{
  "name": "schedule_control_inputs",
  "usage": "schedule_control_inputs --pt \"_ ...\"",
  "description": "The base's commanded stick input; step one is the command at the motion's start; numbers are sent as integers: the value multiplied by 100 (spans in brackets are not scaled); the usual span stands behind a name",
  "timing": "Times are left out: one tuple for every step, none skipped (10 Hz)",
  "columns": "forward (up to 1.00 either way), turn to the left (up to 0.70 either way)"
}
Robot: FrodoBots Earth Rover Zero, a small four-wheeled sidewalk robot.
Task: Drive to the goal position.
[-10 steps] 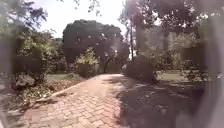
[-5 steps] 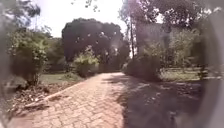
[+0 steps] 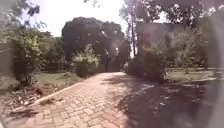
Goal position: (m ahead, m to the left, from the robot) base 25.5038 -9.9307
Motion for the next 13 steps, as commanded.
schedule_control_inputs --pt "70 0" --pt "70 0" --pt "70 0" --pt "70 0" --pt "70 0" --pt "70 0" --pt "70 0" --pt "70 0" --pt "70 0" --pt "70 0" --pt "70 0" --pt "70 0" --pt "70 0"
